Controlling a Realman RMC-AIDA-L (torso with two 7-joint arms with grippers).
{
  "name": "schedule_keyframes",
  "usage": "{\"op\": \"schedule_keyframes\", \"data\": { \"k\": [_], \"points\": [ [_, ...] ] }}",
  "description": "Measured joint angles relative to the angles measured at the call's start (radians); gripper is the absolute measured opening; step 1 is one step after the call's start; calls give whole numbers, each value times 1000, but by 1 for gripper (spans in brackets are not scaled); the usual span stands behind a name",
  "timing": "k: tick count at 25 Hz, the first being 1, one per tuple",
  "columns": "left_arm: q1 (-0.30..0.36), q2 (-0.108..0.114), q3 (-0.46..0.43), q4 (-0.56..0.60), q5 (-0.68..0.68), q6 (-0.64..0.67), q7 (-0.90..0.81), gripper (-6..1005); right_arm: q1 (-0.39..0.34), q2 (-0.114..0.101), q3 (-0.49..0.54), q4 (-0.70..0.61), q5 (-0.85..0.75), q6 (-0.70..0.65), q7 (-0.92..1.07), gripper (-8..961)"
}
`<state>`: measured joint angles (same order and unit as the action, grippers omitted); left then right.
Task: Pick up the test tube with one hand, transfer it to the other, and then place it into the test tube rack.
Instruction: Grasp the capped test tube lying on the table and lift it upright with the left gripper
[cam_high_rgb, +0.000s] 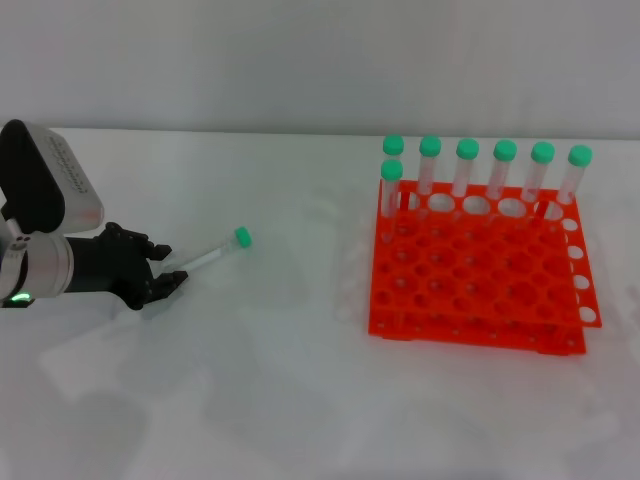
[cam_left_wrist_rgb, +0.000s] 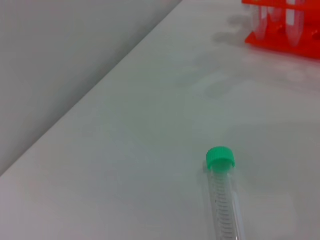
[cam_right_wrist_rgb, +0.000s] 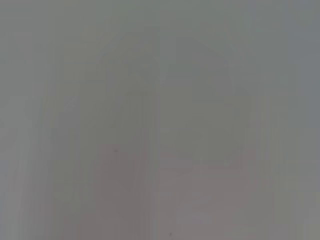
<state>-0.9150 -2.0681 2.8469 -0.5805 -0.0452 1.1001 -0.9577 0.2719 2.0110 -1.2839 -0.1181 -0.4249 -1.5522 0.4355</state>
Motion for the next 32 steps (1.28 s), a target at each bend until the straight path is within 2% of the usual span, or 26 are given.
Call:
{"op": "schedule_keyframes", "data": {
  "k": [19, 22, 27, 32],
  "points": [
    [3, 0, 0, 42, -7, -4, 37, 422, 6, 0, -11, 0, 0, 10, 6, 647],
    [4, -1, 0, 42, -7, -5, 37, 319, 5, 0, -11, 0, 0, 11, 11, 647],
    [6, -1, 0, 42, -6, -5, 32, 235, 4, 0, -12, 0, 0, 11, 12, 647],
    [12, -2, 0, 42, -22, -5, 27, 234, 4, 0, -12, 0, 0, 11, 12, 647]
  ]
}}
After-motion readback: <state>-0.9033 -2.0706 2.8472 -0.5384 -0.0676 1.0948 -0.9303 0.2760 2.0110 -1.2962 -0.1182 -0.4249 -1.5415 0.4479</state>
